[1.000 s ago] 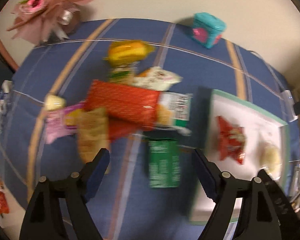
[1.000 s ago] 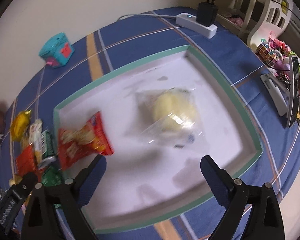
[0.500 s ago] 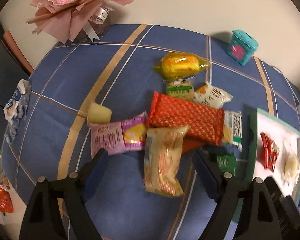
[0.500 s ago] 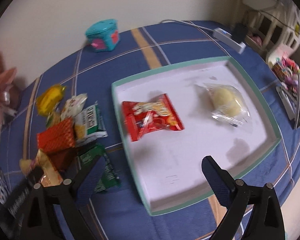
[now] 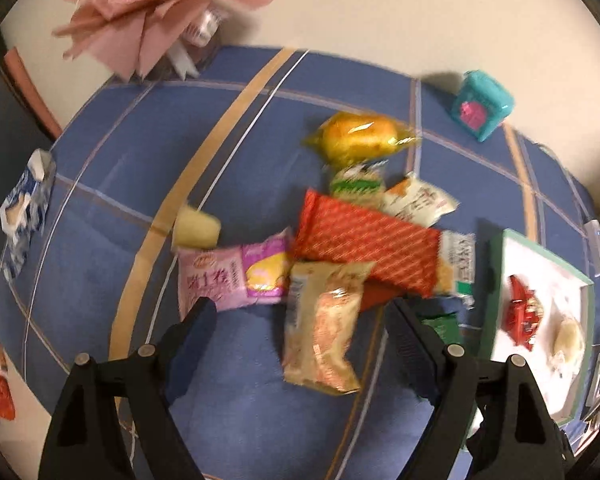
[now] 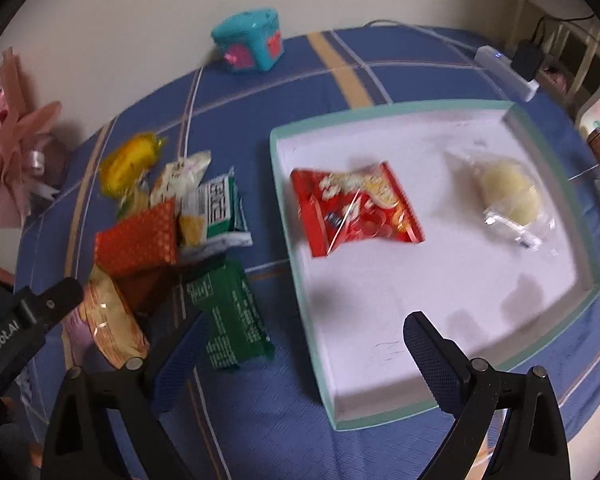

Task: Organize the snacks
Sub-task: 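Move both tools back over the snack pile, then grasp the yellow bread bag with the left tool while the right tool grasps the green biscuit pack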

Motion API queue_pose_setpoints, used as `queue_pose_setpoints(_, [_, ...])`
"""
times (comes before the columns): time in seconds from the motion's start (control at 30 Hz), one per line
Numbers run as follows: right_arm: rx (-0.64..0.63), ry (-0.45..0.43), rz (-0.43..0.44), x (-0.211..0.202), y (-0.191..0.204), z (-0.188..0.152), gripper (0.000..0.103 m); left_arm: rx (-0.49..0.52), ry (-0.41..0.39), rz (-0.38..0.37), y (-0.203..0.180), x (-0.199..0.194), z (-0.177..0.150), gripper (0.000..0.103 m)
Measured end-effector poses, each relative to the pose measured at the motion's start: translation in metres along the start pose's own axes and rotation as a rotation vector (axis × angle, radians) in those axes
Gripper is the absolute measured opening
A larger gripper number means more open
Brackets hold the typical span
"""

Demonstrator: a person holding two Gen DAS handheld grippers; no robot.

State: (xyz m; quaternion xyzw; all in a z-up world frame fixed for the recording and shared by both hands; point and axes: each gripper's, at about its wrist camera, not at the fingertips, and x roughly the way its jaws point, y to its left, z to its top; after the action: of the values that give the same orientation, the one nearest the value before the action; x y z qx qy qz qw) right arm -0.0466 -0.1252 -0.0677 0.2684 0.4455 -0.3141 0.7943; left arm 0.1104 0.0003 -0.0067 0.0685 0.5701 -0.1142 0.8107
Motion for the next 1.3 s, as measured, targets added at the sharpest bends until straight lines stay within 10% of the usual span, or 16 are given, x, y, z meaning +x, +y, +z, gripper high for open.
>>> queue_pose_setpoints(0.23, [-0.060,0.053,-0.012,0.020,0.024,0.021,0.099,-0.046,0.087,0.013,0.012,0.027,0.024,0.086])
queue_pose_setpoints(0.4, [-0.096,-0.021,0.014,0.004,0.039,0.033,0.099,-0.064,-0.032,-0.056,0.011,-0.007,0.041,0.086])
queue_pose_setpoints(0.6, [-0.111,-0.004,0.077,-0.001,0.044,0.016,0.098,-0.102,0.005,-0.094,0.020,-0.009,0.027,0.086])
queue_pose_setpoints(0.83, [-0.200,0.025,0.040,0.007,0.053,0.005,0.073,-0.101,0.094,-0.114,0.014,0.016,0.010,0.086])
queue_pose_setpoints(0.97, [-0.208,0.093,0.030,0.030,0.053,0.000,0.056,-0.107,0.153,-0.116,0.012,0.033,0.003,0.072])
queue_pose_setpoints(1.3, [-0.244,0.096,0.077,0.037,0.059,-0.004,0.056,-0.133,0.225,-0.149,0.005,0.065,-0.011,0.051])
